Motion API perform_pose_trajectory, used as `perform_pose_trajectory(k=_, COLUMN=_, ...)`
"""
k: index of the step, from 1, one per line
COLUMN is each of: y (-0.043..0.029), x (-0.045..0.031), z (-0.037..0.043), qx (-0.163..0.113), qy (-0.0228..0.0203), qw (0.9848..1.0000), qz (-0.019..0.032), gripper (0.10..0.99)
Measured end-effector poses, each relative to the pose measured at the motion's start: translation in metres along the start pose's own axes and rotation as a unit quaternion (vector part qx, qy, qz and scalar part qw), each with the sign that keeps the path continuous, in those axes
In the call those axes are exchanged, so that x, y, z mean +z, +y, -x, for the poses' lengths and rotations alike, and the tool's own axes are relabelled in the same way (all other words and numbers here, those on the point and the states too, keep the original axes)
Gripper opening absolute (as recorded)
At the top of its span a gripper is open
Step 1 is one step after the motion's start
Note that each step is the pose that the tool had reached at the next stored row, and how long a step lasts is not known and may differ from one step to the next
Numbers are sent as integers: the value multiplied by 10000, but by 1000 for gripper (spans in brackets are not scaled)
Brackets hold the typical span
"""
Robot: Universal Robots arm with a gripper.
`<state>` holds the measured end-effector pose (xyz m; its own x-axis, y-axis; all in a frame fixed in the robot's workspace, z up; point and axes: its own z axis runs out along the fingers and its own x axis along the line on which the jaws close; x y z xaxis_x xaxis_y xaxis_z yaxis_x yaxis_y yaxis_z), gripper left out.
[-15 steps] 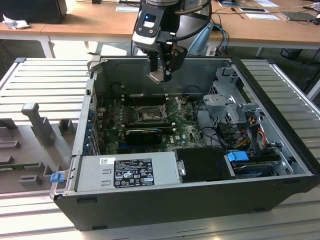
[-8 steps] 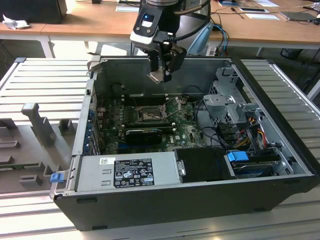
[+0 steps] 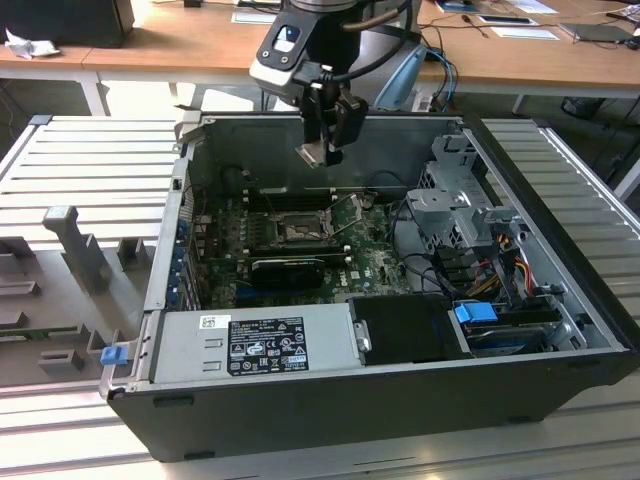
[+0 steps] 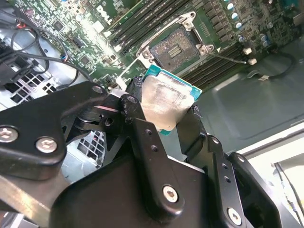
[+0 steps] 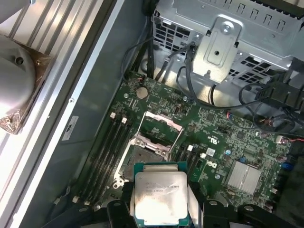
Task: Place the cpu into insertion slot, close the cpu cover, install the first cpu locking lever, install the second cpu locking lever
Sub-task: 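Place the cpu into insertion slot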
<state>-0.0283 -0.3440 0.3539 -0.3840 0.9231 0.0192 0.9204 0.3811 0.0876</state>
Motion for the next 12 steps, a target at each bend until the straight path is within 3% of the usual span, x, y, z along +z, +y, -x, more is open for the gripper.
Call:
perform_pose_trajectory(k=6, y=-1, x=6, z=0, qx=305, qy=-27, qw=9995, qz=6, gripper=533)
perform_pose_trajectory(k=12, y=-1, x=14, z=0, qx=650, qy=-57, qw=9979, qz=13, gripper=533)
